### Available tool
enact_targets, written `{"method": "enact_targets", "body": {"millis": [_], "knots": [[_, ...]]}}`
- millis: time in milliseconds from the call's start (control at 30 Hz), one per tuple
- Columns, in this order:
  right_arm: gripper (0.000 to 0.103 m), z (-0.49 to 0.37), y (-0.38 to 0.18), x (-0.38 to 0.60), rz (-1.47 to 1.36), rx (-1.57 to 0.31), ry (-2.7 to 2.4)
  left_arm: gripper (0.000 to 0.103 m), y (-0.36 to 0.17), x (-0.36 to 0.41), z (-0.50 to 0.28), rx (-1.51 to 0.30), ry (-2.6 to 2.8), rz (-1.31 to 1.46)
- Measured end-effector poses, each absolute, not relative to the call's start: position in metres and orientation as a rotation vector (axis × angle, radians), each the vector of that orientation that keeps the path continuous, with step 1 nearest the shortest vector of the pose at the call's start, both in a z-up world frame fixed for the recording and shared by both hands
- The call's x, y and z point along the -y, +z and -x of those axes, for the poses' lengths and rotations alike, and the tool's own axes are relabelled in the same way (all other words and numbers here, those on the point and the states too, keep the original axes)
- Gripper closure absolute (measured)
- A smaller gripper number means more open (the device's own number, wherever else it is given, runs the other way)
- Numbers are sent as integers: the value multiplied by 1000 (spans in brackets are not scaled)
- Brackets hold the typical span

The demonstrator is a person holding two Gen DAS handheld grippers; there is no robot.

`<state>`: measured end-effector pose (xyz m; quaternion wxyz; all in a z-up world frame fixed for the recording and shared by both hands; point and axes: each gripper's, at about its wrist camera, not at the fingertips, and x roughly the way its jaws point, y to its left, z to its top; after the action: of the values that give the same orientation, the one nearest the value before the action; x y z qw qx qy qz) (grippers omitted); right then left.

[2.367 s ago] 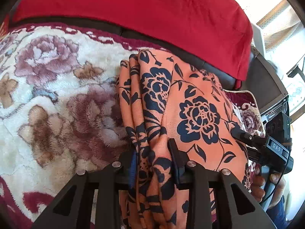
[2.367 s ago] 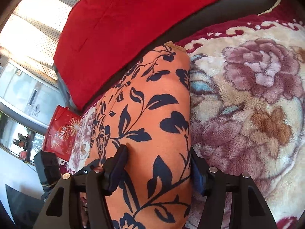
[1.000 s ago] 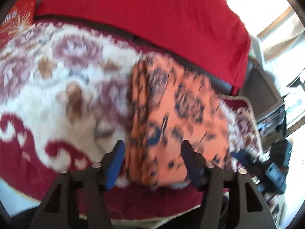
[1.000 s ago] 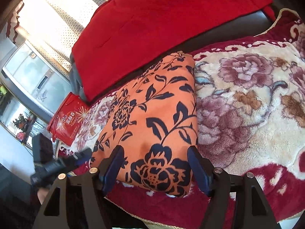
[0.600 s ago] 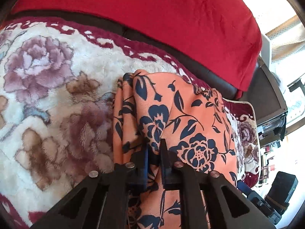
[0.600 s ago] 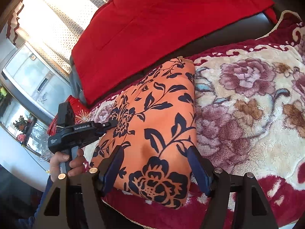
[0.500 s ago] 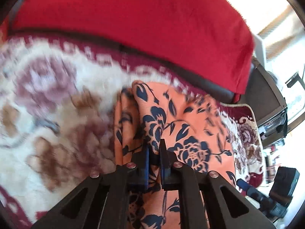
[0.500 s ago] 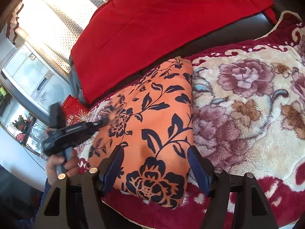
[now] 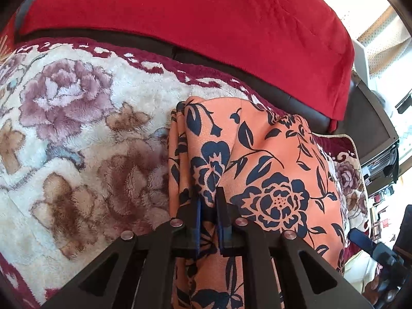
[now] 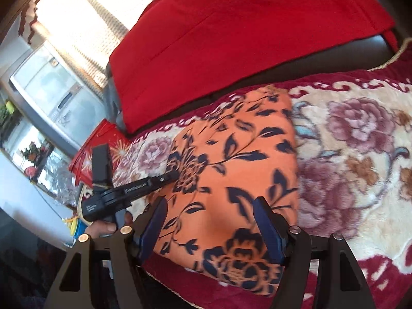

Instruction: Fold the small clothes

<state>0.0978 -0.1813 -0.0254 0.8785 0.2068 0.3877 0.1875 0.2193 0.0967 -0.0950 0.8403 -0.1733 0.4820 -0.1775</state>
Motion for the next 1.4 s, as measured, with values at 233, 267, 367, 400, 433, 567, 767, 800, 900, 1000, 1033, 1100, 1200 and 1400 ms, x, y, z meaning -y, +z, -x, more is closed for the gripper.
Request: {"method": "enact_targets", "body": {"millis": [233,267,367,400,433,567,767,800,900,1000,1033,1100,1200,1400], "knots": [[22,-110,-41,164,-424,-898,363,92,-90,-92,-213,-1007,-373,332],[22,-110,-36,162,-419,-888,373,92,-90,-92,-213,-1006,-374,331],[22,-116,-15,153,-412,-851,404,92,-90,-92,-213,-1005,-373,328],[22,-119,-13,154,-422,-845,406,92,-90,-92,-213,-1005,-372,326],[21,-125,-15,155,-452,-843,407,92,-90,-92,-213,-1004,-371,326],[15,-155,-61,167,-571,-971,320,92,-91,-92,-212,-1003,-380,326],[14,-159,-24,165,-550,-892,375,91,-91,-93,-212,-1005,-378,324],[14,-161,-22,168,-561,-882,374,91,-91,-93,-212,-1005,-376,323],[14,-184,-43,178,-635,-935,341,91,-91,-92,-213,-1003,-375,311],[14,-203,-66,184,-688,-994,315,91,-91,-92,-212,-1002,-378,313],[13,-204,-56,183,-675,-990,325,91,-91,-92,-212,-1001,-377,312],[13,-209,-32,183,-649,-938,369,90,-92,-93,-213,-1002,-380,308],[13,-228,-22,192,-683,-909,370,90,-91,-92,-213,-1004,-376,301],[14,-277,-78,216,-811,-977,309,89,-92,-93,-214,-1003,-389,301]]}}
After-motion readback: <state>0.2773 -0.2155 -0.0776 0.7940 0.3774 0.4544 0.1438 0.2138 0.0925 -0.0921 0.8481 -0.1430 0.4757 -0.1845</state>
